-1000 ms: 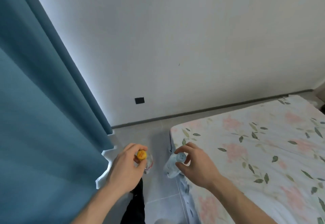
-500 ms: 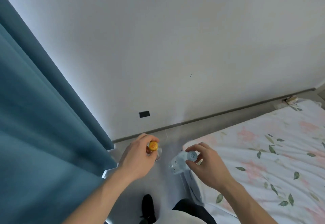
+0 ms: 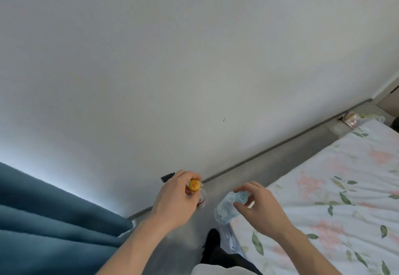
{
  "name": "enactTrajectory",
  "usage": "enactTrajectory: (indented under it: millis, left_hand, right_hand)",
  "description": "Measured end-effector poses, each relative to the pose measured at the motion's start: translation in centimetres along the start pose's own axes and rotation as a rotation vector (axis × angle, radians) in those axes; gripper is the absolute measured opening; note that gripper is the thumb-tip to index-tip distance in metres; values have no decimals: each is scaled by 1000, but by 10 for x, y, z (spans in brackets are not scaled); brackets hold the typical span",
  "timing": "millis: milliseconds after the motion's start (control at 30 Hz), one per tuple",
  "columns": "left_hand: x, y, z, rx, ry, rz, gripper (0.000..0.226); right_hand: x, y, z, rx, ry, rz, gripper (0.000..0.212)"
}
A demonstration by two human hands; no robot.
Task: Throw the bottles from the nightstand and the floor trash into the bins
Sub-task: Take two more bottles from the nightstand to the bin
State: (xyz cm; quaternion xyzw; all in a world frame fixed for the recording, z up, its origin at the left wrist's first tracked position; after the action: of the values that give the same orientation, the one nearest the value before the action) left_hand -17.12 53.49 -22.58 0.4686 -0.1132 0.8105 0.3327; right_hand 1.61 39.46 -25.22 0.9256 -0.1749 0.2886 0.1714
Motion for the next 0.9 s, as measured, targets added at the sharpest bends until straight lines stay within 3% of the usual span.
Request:
enactTrajectory:
  millis: [267, 500, 900]
  left_hand:
    - [26, -133, 26, -79, -26, 5, 24]
    - [16, -230, 52, -218, -32, -118, 25]
    - [-30, -348, 168, -534, -21, -333, 27]
  right_hand:
    - [43, -117, -1, -76, -17, 25, 24]
    - [81, -179, 0, -166, -72, 156, 22]
    - [167, -173, 43, -380, -163, 526, 22]
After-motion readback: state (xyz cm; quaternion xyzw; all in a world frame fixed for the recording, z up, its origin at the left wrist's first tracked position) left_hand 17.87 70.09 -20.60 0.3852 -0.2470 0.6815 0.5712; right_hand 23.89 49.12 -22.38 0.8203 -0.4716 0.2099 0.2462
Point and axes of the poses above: each hand's wrist, its own y-axis away from the middle knuckle, its own x-axis out of the back of the hand, z = x × y, the point moved 10 cm from there along -y, towards the middle knuckle, and after that the axes turned 12 degrees about -y, right-handed, at the moved point
